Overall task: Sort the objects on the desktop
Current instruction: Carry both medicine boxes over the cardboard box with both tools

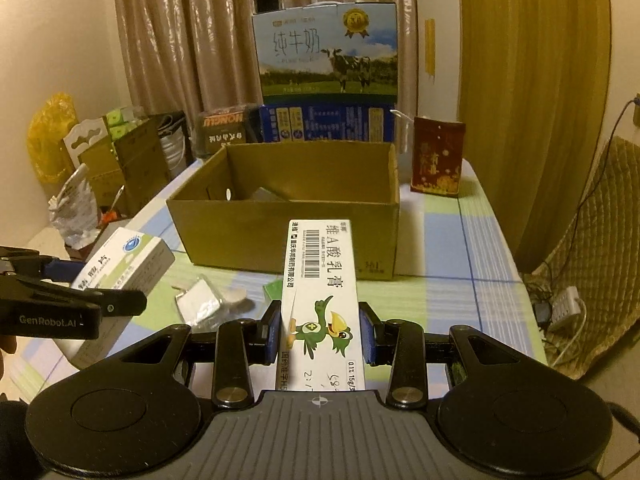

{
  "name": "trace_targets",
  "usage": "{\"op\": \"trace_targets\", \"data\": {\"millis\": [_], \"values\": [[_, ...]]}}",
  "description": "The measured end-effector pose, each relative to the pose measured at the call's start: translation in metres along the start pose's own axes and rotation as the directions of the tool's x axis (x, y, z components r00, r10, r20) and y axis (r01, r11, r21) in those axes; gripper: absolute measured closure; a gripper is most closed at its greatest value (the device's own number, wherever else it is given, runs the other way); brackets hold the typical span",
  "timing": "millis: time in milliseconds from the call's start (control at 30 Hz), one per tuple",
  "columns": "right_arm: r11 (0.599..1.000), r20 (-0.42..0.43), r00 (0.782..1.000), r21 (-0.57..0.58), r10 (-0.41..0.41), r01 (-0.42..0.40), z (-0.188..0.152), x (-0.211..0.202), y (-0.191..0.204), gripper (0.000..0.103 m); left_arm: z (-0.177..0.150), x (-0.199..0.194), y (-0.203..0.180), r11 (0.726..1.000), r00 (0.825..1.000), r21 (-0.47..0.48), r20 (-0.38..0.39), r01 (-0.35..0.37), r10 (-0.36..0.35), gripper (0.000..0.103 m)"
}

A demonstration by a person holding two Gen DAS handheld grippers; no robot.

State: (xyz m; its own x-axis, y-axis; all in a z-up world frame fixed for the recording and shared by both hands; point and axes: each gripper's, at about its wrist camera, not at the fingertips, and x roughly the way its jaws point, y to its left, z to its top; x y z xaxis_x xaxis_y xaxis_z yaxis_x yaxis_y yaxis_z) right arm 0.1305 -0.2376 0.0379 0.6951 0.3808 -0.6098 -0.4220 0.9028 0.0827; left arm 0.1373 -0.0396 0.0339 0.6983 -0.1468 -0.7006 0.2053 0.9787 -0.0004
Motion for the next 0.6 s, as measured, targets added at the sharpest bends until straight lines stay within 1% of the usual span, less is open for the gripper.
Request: {"op": "trace_targets", "data": {"millis": [333,600], "values": [[1.0,0.0,1.0,-0.011,0.014,-0.014,0.027,0.015,0.001,0.068,0.011,0.007,0.011,1.0,1.0,-0.016,-0.005,-0.01,0.01,0.036],[0.999,0.007,1.0,-0.027,0.021,-0.021,0.058,0.035,-0.007,0.068,0.03,0.022,0.019,1.0,1.0,-0.004,-0.013,-0.018,0.018,0.036]]}}
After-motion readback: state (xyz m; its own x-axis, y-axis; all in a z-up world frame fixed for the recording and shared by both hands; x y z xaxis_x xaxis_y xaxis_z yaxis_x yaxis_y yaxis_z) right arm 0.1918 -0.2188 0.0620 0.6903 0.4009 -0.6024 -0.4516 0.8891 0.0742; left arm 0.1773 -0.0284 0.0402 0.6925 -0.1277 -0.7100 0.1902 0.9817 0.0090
